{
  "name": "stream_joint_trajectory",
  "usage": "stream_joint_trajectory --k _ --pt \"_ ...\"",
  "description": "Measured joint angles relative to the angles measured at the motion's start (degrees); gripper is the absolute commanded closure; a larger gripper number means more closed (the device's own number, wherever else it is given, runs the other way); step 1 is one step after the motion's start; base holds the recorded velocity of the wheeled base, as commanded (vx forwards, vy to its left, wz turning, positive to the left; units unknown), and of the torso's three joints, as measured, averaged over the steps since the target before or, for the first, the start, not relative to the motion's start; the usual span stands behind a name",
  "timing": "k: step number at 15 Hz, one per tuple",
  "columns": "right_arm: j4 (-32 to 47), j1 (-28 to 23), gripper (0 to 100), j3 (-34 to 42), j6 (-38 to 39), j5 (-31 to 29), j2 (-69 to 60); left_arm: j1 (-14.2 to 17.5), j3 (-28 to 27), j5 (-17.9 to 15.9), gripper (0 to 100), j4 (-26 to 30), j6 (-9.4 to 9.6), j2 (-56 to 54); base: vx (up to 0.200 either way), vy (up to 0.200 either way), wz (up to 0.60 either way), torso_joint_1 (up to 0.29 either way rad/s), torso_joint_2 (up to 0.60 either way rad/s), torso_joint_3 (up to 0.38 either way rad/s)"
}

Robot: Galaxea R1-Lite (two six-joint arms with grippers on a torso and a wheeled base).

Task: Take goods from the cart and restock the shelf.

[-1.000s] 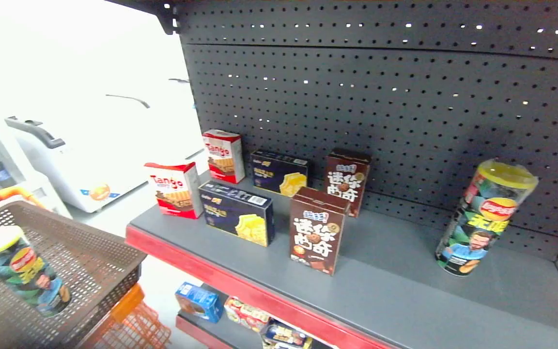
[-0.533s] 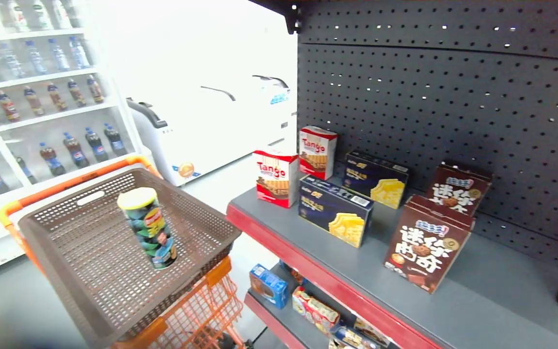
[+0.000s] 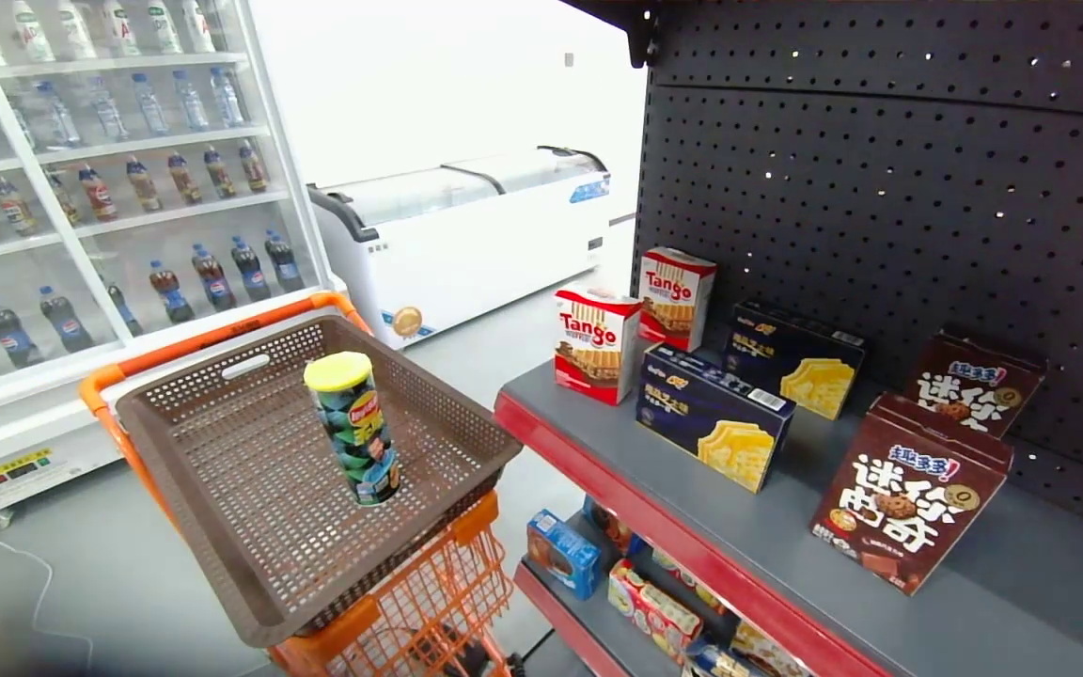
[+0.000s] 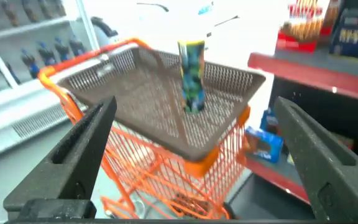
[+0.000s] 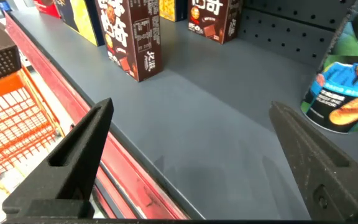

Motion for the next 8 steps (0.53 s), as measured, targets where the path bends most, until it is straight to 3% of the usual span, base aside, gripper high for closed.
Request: stream_joint_trajectory --k 2,4,6,8 --pt "0.0 0.0 0 0.0 0.0 0.0 0.0 0.13 -9.47 0.82 0 1.17 3.18 8.73 0.0 0.0 0.0 0.0 0.0 0.0" --pt "0.0 0.0 0 0.0 -0.02 0.0 0.0 1.06 -15.92 4.36 0 1.73 6.39 18.96 0.0 0.0 0.0 0.0 0.0 0.0" --pt "0.02 0.0 0 0.0 -0.02 0.0 0.0 1.94 -19.4 7.16 0 2.13 7.29 28.39 0.0 0.0 0.0 0.0 0.0 0.0" --pt "0.0 0.0 0 0.0 0.0 0.0 0.0 2.06 -20.61 7.92 0 2.08 6.5 36.41 0.0 0.0 0.0 0.0 0.0 0.0"
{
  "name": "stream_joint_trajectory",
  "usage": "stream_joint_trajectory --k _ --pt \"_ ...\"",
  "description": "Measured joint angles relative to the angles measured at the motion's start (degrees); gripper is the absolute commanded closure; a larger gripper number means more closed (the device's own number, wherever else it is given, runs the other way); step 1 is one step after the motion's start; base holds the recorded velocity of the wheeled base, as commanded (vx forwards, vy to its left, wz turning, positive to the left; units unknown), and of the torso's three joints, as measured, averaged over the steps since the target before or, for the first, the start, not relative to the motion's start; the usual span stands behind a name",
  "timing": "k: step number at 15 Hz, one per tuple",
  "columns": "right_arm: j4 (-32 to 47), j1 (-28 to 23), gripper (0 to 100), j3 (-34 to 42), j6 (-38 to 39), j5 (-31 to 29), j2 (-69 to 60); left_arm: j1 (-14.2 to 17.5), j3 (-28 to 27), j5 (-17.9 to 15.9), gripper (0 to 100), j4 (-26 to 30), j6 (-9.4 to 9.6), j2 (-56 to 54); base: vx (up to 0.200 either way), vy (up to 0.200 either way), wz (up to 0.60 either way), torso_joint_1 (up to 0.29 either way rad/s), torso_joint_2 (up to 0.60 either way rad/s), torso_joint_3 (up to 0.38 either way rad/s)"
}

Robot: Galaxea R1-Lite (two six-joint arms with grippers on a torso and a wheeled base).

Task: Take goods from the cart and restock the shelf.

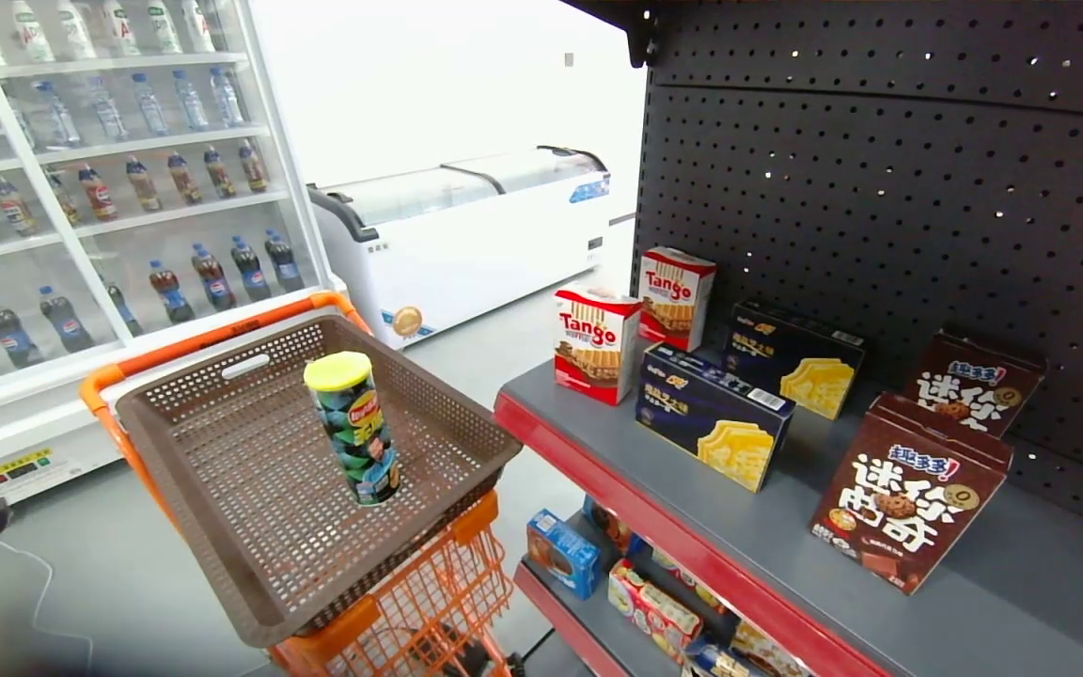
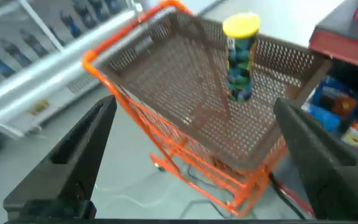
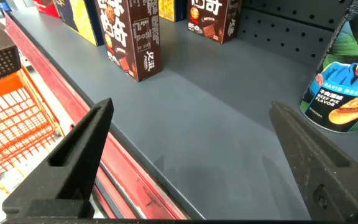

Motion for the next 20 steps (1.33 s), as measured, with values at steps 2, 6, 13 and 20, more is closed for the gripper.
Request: stream_joint_trajectory --k 2,6,13,20 --pt "0.0 0.0 0 0.0 -0.02 0.02 0.0 0.0 -0.11 -3.67 0 -1.21 -2.74 8.16 0.0 0.0 0.0 0.0 0.0 0.0" --pt "0.0 0.0 0 0.0 0.0 0.0 0.0 0.11 0.96 -10.73 0 -16.23 -5.07 25.43 0.0 0.0 0.0 0.0 0.0 0.0" --pt "0.02 0.0 0 0.0 0.0 -0.02 0.0 0.22 2.16 -12.64 0 -47.43 -5.95 54.16 0.0 0.0 0.0 0.0 0.0 0.0" --pt "0.0 0.0 0 0.0 -0.02 0.02 0.0 -0.66 -0.6 -14.23 0 -65.06 -6.17 73.67 0.0 0.0 0.0 0.0 0.0 0.0"
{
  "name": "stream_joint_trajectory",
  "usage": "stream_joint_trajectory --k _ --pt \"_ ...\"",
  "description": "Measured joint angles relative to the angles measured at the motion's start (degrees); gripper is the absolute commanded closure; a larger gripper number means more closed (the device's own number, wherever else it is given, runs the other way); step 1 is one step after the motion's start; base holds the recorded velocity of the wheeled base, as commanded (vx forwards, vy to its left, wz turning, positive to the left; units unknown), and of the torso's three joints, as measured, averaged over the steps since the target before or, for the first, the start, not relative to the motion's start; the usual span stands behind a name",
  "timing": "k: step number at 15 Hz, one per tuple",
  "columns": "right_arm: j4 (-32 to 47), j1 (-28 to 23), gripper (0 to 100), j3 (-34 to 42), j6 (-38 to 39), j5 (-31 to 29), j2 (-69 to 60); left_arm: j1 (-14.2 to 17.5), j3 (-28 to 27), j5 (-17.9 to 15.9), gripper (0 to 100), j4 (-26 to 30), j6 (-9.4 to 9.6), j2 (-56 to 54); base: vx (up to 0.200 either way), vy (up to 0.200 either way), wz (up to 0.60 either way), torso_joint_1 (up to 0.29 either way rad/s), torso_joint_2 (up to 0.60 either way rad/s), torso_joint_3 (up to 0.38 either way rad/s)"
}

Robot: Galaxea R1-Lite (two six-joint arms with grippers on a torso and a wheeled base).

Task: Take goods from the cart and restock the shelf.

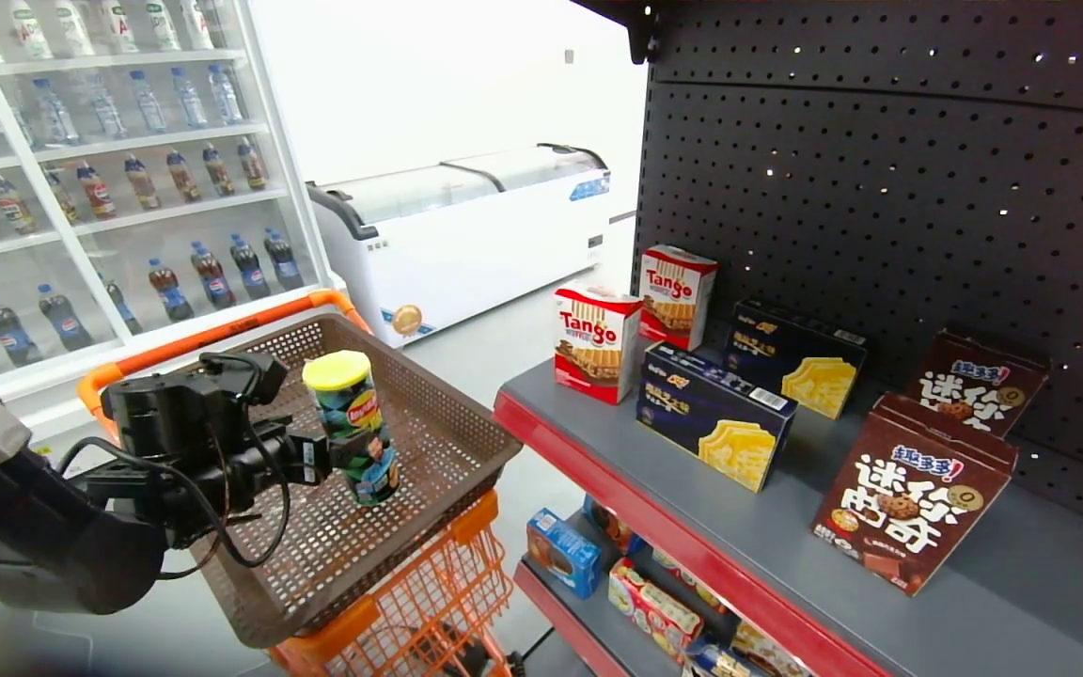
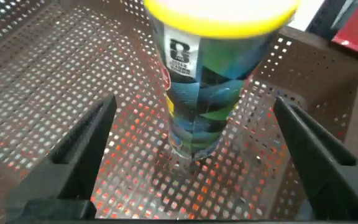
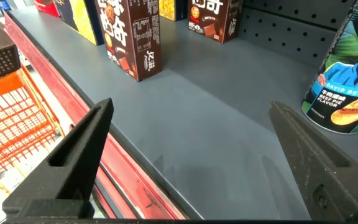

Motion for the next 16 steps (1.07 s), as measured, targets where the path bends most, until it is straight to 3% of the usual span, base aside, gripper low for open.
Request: stream_joint_trajectory --k 3,6,7,9,12,16 --pt "0.0 0.0 0 0.0 0.0 -0.02 0.0 -0.5 -1.88 0.0 0 -5.12 0.06 6.03 0.0 0.0 0.0 0.0 0.0 0.0" --pt "0.0 0.0 0 0.0 0.0 0.0 0.0 -1.07 -5.16 0.16 0 -5.8 0.28 10.29 0.0 0.0 0.0 0.0 0.0 0.0" --pt "0.0 0.0 0 0.0 0.02 -0.02 0.0 -1.21 -6.02 0.44 100 -5.74 0.39 11.45 0.0 0.0 0.0 0.0 0.0 0.0" --pt "0.0 0.0 0 0.0 0.0 -0.02 0.0 -1.57 -7.34 1.29 100 -6.02 0.41 13.2 0.0 0.0 0.0 0.0 0.0 0.0" --pt "0.0 0.0 0 0.0 0.0 -0.02 0.0 -2.86 -10.01 5.21 100 -5.17 -0.11 14.58 0.0 0.0 0.0 0.0 0.0 0.0" --pt "0.0 0.0 0 0.0 0.0 0.0 0.0 -3.44 -10.09 5.17 100 -4.07 -0.32 12.91 0.0 0.0 0.0 0.0 0.0 0.0"
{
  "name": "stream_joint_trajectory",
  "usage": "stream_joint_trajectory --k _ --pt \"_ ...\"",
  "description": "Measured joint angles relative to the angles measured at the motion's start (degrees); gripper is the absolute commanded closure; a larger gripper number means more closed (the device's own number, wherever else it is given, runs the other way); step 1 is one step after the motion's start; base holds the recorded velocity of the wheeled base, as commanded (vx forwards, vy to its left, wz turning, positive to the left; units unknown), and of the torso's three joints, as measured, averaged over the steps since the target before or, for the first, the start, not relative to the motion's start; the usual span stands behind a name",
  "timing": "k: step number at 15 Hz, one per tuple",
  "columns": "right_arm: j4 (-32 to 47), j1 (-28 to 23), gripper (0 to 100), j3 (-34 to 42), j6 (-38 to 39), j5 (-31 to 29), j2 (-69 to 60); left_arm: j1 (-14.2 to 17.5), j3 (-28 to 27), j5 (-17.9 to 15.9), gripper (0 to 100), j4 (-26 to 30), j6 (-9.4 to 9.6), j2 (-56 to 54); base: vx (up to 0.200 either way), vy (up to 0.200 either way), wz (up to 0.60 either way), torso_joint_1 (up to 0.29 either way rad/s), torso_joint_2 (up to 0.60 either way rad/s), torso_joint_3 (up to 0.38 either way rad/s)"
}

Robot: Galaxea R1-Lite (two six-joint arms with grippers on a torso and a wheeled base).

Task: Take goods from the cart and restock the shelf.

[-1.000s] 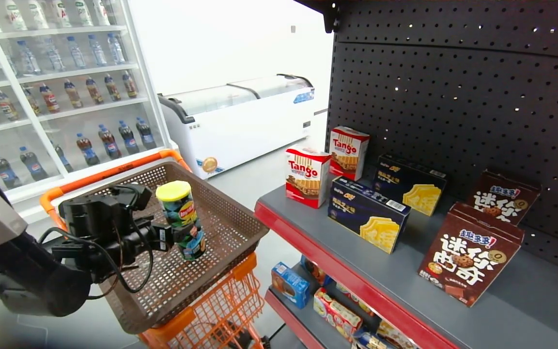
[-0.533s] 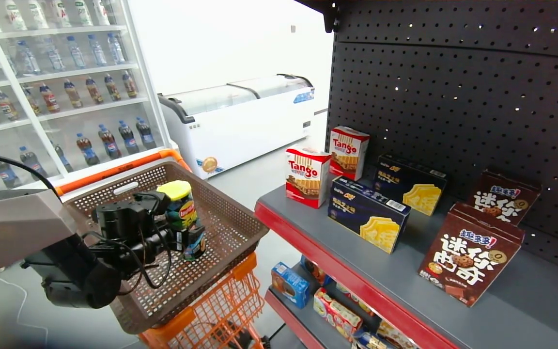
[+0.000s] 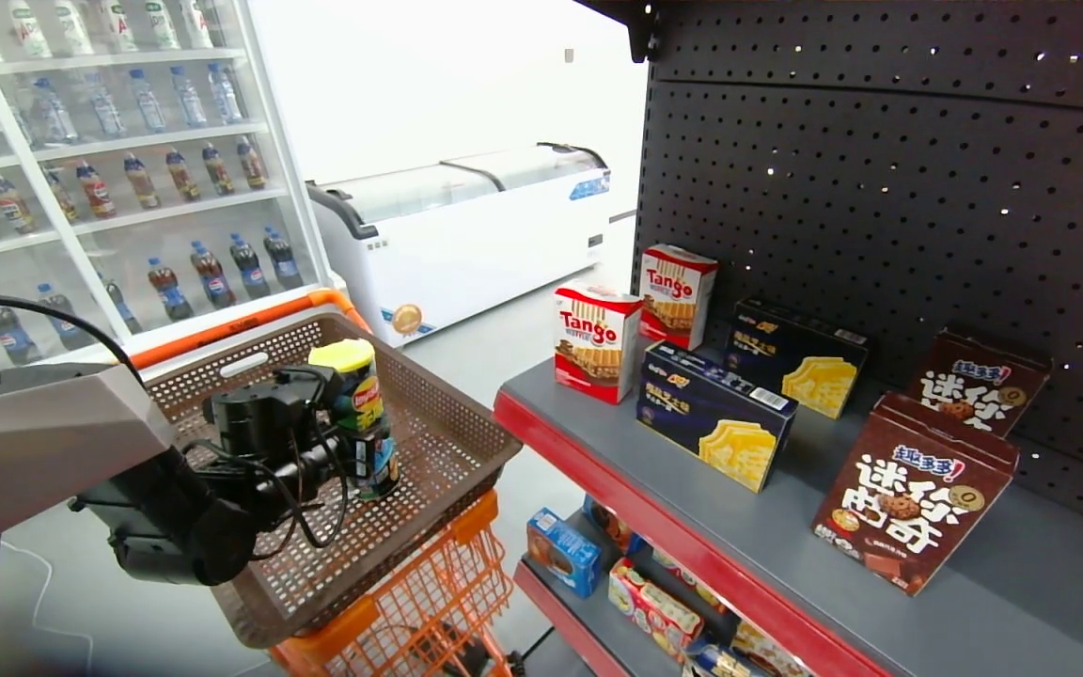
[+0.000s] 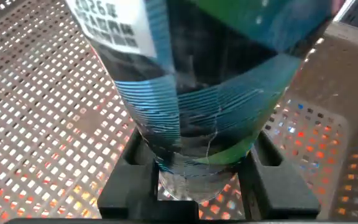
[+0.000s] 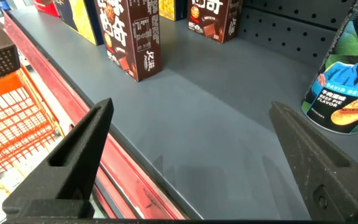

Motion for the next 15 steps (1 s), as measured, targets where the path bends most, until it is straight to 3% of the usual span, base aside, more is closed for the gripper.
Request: stream_joint_trajectory --k 2,6,7,9,11,15 --pt "0.0 0.0 0 0.0 0.02 0.0 0.0 -0.34 -0.13 0.11 100 3.25 0.13 -4.66 0.0 0.0 0.0 0.0 0.0 0.0" --pt "0.0 0.0 0 0.0 0.0 0.0 0.0 -1.79 -1.07 0.22 100 18.58 0.11 -21.37 0.0 0.0 0.0 0.0 0.0 0.0" --pt "0.0 0.0 0 0.0 0.0 0.0 0.0 -2.18 -1.18 0.04 100 21.85 -0.17 -26.19 0.0 0.0 0.0 0.0 0.0 0.0" --pt "0.0 0.0 0 0.0 0.0 0.0 0.0 -2.88 -0.68 -1.34 100 26.17 -2.46 -34.79 0.0 0.0 0.0 0.0 0.0 0.0" --pt "0.05 0.0 0 0.0 0.02 0.0 0.0 -3.45 1.29 -2.21 100 31.26 -3.08 -42.81 0.0 0.0 0.0 0.0 0.0 0.0" --pt "0.02 0.0 0 0.0 0.02 0.0 0.0 -3.91 7.24 -2.68 100 39.5 -2.23 -58.2 0.0 0.0 0.0 0.0 0.0 0.0"
